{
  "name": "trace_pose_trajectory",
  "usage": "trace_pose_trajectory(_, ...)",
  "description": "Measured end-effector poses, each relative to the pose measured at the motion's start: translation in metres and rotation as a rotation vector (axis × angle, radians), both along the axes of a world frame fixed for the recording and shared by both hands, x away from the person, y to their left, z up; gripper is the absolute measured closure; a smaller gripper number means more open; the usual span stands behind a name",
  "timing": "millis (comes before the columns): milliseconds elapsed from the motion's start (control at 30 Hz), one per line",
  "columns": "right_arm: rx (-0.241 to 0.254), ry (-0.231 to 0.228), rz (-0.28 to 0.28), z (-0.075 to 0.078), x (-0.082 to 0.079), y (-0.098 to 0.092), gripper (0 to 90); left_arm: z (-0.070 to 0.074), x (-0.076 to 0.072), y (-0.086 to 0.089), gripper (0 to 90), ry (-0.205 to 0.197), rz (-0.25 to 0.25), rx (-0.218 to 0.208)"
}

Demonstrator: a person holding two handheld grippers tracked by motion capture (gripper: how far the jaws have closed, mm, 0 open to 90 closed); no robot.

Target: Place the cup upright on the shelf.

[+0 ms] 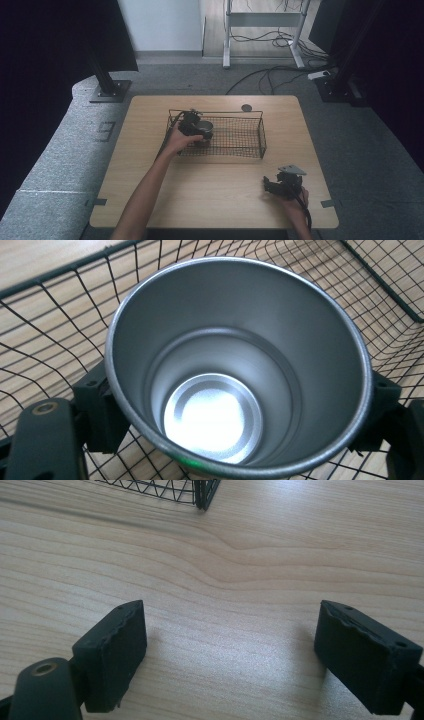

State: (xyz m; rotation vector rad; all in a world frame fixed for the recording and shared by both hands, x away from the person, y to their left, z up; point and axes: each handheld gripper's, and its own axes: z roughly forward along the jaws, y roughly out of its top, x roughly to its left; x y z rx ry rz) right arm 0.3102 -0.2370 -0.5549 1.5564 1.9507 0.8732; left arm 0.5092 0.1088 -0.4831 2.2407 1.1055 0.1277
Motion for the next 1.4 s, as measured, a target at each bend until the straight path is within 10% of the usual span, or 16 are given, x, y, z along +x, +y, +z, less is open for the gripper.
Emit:
trace_pose_trajectory(433, 0.0, 0.0, 0.0, 0.0, 0.0, 0.0, 13.2, 0.002, 0.0, 0.001, 13.8, -0.006, -0.001, -0.02)
trace_pose_trajectory(1400, 0.001, 0.0, 0.0, 0.0, 0.0, 0.0, 13.2, 0.053, -0.036, 0.019, 11.7, -0.177, -0.058, -0.165)
